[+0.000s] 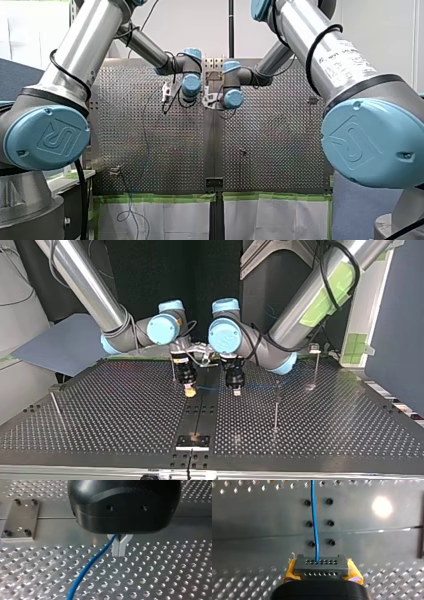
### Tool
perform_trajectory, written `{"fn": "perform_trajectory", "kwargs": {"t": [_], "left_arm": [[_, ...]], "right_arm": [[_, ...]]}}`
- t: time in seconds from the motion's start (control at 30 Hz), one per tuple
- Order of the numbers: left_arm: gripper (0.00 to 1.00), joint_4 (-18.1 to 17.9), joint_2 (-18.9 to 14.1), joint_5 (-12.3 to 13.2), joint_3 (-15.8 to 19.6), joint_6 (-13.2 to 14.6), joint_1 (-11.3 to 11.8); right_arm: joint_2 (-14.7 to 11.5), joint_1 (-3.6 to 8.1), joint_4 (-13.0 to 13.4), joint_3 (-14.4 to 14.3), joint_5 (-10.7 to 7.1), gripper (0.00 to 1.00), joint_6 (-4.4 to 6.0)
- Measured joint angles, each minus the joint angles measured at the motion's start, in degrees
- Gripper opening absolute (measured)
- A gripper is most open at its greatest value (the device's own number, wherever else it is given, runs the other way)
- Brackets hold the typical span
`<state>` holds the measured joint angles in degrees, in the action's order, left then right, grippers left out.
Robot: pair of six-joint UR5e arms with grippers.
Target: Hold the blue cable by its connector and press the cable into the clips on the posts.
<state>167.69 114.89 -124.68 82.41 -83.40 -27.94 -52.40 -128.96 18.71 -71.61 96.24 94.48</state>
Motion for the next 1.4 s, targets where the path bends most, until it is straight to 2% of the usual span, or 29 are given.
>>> {"fn": "perform_trajectory", "kwargs": {"t": [0.17, 0.43, 0.6, 0.87, 1.07, 1.3, 1.4], "left_arm": [[0.01, -0.2, 0.2, 0.0, 0.2, -0.1, 0.0], [0.01, -1.8, 0.6, 0.4, 1.4, -0.3, -0.1], [0.01, -3.0, 2.3, 0.8, 2.5, -0.9, -0.3], [0.01, -4.2, 5.5, 1.1, 3.7, -1.7, -0.3], [0.01, -6.4, 6.0, 1.6, 5.7, -2.0, -0.2], [0.01, -10.2, 6.0, 1.7, 8.9, -2.0, -0.1], [0.01, -11.5, 6.0, 1.7, 10.0, -2.0, -0.1]], "right_arm": [[0.0, 0.57, 0.1, -1.8, 1.16, 0.0, -0.14], [0.0, 0.85, 0.2, -3.2, 1.34, 0.0, -0.76], [0.1, 0.95, 0.7, -5.3, 1.56, 0.0, -1.03], [0.2, 1.18, 2.0, -7.8, 1.63, 0.0, -0.93], [0.3, 1.39, 4.6, -10.5, 1.66, 0.0, -0.72], [0.4, 1.49, 8.8, -15.0, 1.6, 0.0, -0.51], [0.4, 1.53, 9.6, -16.6, 1.43, 0.0, -0.45]]}}
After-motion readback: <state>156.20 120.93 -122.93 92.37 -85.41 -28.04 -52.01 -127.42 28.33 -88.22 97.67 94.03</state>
